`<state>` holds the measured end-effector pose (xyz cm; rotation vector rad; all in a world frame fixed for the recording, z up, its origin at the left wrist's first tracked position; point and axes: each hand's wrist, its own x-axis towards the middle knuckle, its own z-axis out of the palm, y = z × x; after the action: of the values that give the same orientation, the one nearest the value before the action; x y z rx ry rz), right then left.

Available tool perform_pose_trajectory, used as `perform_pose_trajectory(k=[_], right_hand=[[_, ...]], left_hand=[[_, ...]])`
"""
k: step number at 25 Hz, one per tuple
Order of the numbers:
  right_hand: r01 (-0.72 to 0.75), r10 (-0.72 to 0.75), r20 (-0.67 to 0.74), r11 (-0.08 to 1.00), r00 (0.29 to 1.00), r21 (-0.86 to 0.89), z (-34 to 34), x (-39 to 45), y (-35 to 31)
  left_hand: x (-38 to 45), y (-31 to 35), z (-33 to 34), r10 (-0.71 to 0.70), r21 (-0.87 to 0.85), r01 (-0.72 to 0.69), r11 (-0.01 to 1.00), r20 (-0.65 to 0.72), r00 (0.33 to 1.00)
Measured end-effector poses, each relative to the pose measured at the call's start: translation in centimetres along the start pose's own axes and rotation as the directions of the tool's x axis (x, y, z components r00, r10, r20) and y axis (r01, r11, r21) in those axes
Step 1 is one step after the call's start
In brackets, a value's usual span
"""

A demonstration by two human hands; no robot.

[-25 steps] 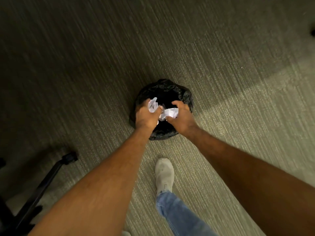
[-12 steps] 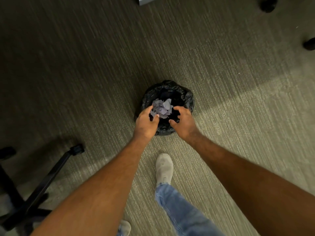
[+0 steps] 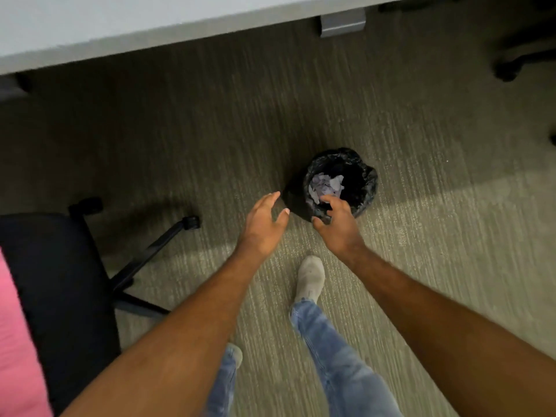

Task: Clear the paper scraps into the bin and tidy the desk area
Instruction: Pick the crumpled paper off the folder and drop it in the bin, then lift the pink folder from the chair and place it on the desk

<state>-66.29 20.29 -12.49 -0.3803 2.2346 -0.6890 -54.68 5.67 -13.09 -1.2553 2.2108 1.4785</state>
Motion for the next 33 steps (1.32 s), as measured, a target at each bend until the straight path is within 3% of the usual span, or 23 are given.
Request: perform_pose_trajectory(k=[10,16,20,23,27,30,33], right_hand=[[0.223,-0.206,0.148,0.969,0.967,-0.107,14.3,-10.4,-15.2],[0.319,-0.289,0.257,0.944,0.922,-0.082,27.8,-17.3,-23.5],[0.345,-0.318,0.281,0.937,0.906,-0.054,36.1,-21.6,-27.2],[0.296,-0.274,0.296,0.955,0.915,-0.032,40.6,-23.8,-28.3],[0.145,-0.147,0.2,0.989,0.969,0.026,44.2,-25.6,-28.9],[0.061,-0.064,0.162,0.998,0.985,0.021,45.2,-25.7,-29.0],[-0.081,0.062,0.233,0.994,0.97,0.069,45.4,-25.3,-29.1]], left_hand=[[-14.5,-13.6,-20.0,-0.044,0.039,0.054,0.998,-0.223,0.974],[-23.8,-23.7,-29.9,-0.132,0.053,0.163,0.985,-0.374,0.918],[-28.0,-30.7,-34.3,-0.242,0.019,0.286,0.958,-0.481,0.843],[-29.8,-36.0,-36.1,-0.35,-0.037,0.387,0.922,-0.512,0.785],[-30.6,-41.7,-37.1,-0.572,-0.108,0.6,0.793,-0.473,0.671],[-30.2,-43.9,-37.5,-0.681,-0.259,0.638,0.726,-0.405,0.61],[-29.6,-44.4,-37.6,-0.727,-0.332,0.649,0.685,-0.362,0.583]])
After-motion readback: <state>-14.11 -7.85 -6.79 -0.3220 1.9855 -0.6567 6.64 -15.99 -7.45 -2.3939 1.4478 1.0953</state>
